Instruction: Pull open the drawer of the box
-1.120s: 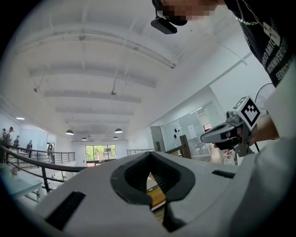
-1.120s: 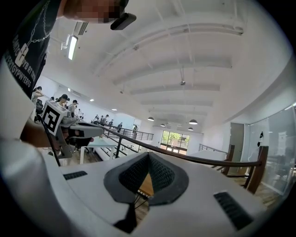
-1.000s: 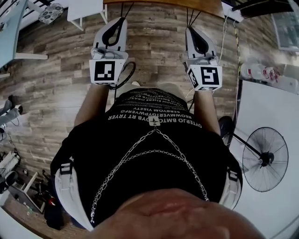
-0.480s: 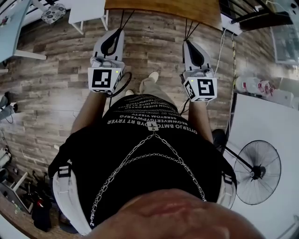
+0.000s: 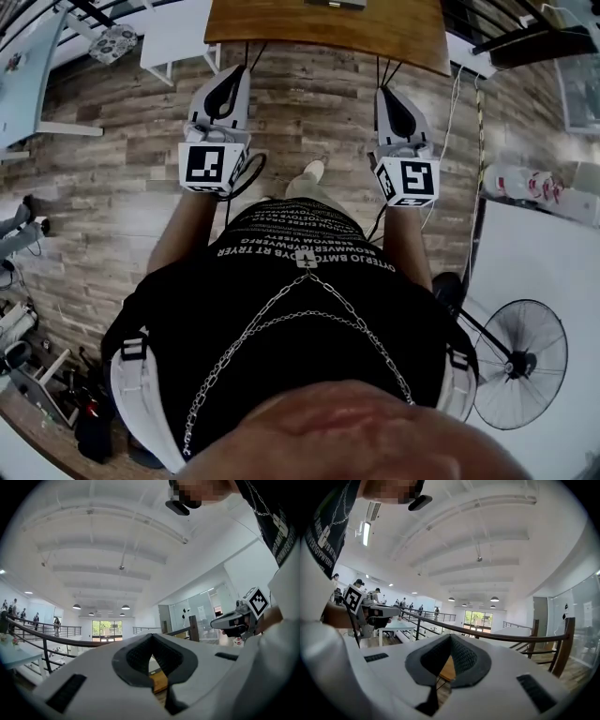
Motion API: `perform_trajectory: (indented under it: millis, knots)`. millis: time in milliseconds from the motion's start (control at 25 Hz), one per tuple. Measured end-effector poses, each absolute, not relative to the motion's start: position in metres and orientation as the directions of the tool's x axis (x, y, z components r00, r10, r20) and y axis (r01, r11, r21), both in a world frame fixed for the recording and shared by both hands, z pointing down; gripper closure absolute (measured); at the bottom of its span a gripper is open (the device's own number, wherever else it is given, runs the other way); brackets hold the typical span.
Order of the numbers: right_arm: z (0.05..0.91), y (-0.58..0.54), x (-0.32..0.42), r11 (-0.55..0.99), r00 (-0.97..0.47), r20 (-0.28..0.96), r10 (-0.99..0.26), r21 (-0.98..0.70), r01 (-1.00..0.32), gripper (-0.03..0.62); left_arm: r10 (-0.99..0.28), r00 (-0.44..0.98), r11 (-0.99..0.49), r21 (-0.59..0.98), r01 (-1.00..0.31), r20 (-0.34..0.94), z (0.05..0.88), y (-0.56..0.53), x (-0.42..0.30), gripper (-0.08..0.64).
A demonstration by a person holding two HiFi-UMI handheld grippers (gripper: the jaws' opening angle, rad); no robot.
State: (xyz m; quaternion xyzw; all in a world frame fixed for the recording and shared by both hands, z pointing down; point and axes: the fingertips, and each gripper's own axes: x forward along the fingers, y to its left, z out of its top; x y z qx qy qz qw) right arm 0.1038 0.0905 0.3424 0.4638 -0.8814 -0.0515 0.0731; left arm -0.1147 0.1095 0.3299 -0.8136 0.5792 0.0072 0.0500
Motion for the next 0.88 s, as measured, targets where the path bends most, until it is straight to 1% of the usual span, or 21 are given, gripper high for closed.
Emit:
perform_trajectory:
  millis: [320,600,640,720,880]
  knots:
    - [0.346,0.030,0.147,0.541,-0.535,0.082,-0.841,0.154,-0.827,0.595,-0.928,0.363,-0.354,-0.112,-0.929,-0.080,0.325,0.045,-0.070,0.554]
    - [0.360,-0.007,0.158,0.555,-0.548,0.090,-0.832,0.141,-0.820,0.595,-0.934,0.356,-0.352,-0.112,-0.929,-0.020,0.346,0.011,-0.055,0.554]
    - [0.364,-0.011,0.158,0.560,-0.551,0.097,-0.829,0.140,-0.817,0.584,-0.935,0.354,-0.350,-0.111,-0.930,-0.014,0.349,0.007,-0.054,0.554]
    - [0.372,-0.018,0.159,0.567,-0.556,0.112,-0.823,0.131,-0.813,0.539,-0.936,0.351,-0.349,-0.109,-0.931,-0.006,0.354,-0.003,-0.052,0.554]
    - [0.384,-0.032,0.168,0.575,-0.563,0.128,-0.817,0.102,-0.812,0.512,-0.932,0.362,-0.359,-0.115,-0.926,-0.006,0.353,-0.024,-0.036,0.554]
